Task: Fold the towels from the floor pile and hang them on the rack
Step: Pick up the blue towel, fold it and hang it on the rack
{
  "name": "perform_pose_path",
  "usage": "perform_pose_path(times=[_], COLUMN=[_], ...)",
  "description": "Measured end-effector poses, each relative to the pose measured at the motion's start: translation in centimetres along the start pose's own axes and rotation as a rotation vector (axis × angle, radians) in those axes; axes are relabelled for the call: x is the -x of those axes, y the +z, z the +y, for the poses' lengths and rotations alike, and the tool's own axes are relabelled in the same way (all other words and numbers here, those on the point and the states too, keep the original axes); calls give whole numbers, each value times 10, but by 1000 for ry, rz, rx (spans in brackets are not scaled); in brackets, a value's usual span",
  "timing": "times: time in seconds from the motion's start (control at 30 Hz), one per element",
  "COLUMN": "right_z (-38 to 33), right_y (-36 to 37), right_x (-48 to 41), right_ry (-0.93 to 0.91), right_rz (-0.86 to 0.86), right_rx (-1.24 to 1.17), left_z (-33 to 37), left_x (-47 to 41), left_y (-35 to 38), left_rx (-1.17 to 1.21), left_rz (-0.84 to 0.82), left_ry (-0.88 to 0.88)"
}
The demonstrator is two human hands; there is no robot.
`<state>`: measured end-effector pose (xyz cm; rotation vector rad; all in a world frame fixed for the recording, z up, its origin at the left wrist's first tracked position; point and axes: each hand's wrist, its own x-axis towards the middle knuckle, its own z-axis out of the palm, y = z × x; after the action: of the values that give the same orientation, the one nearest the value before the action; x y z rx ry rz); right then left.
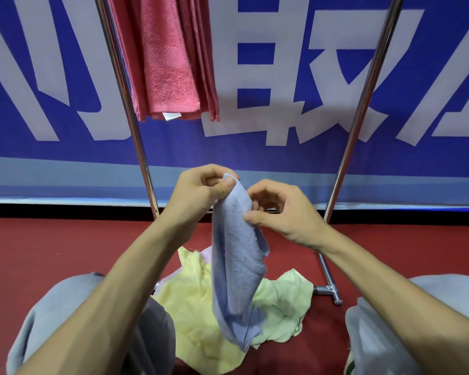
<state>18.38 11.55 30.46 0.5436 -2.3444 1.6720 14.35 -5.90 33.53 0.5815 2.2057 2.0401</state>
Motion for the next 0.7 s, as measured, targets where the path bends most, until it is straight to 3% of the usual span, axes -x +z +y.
perform_pose_path(times=[0.33, 0.5, 0.7], right_z=[7, 7, 11], right_y=[5, 7, 3], right_x=[2, 3, 3], right_ry=[-5, -84, -45], right_rz=[138, 129, 30], right_rx=[206, 391, 443], left_z=[-4, -8, -11], left_x=[-2, -3, -7], left_y=[3, 3, 0], left_rx=[-46, -43, -24], left_rz=[146, 178, 265], left_ry=[-50, -90, -85])
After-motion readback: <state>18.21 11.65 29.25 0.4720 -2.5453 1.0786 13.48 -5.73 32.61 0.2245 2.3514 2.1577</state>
